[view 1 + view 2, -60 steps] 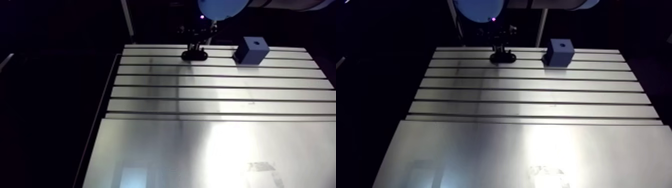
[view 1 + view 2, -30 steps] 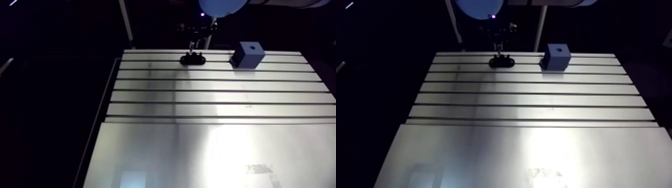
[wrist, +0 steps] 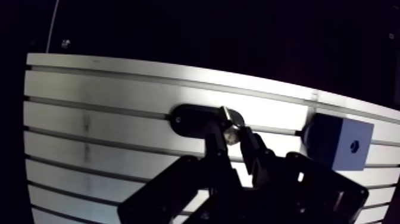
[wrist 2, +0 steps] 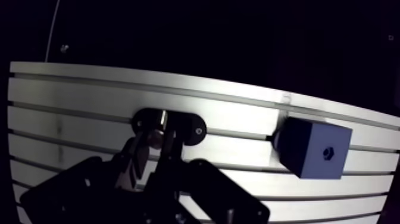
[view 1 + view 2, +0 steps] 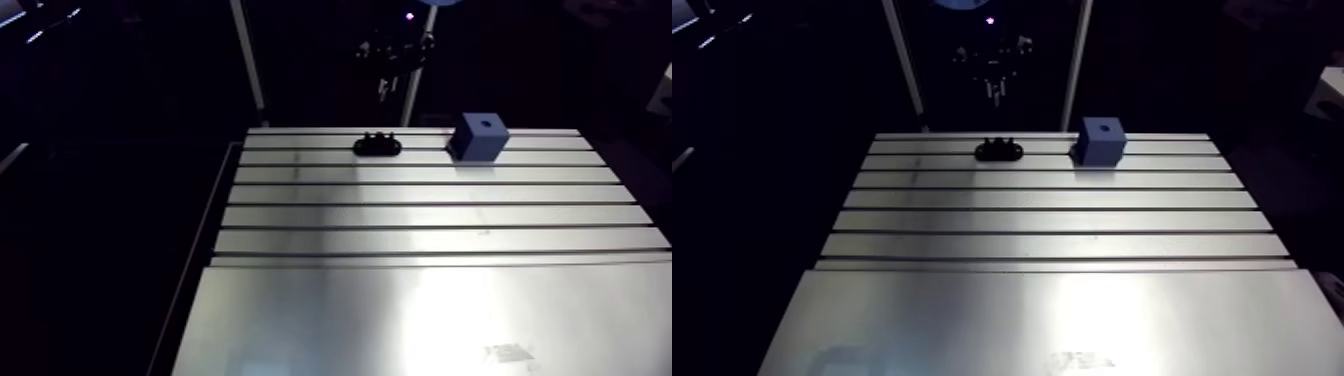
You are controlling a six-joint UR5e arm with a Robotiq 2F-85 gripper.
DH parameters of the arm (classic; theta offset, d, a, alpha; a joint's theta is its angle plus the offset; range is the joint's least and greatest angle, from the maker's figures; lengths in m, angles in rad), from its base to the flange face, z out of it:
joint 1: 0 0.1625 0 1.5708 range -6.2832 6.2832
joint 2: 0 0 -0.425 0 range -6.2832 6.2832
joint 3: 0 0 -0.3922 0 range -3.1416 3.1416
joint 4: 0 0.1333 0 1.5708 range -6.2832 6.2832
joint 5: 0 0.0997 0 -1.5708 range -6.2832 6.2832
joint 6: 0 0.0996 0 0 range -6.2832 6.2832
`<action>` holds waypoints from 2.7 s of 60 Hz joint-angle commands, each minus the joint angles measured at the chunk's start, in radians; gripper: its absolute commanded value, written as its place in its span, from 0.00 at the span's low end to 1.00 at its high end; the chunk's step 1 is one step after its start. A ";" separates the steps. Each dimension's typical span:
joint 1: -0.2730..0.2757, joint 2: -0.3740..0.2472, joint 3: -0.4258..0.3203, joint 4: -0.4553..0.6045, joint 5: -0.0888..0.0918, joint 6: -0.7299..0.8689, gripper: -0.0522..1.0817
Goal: Pick up the M10 bolt and insert it into the hex recess until seated.
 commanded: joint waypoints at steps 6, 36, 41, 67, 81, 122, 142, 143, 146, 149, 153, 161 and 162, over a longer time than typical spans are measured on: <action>-0.046 -0.053 -0.095 0.209 0.002 -0.279 0.86; -0.138 -0.038 -0.236 0.458 -0.012 -0.565 0.86; -0.153 -0.030 -0.241 0.458 -0.012 -0.583 0.86; -0.204 0.028 -0.264 0.472 -0.119 -0.651 0.86; -0.221 0.036 -0.270 0.469 -0.113 -0.682 0.86; -0.269 0.134 -0.341 0.530 -0.095 -0.708 0.85; -0.290 0.144 -0.342 0.529 -0.098 -0.712 0.85; -0.290 0.144 -0.342 0.529 -0.098 -0.712 0.85; -0.291 0.150 -0.341 0.529 -0.098 -0.712 0.85; -0.291 0.152 -0.341 0.528 -0.096 -0.712 0.85; -0.291 0.152 -0.341 0.528 -0.095 -0.710 0.85; -0.288 0.152 -0.333 0.525 -0.095 -0.707 0.84; -0.288 0.152 -0.333 0.525 -0.095 -0.707 0.84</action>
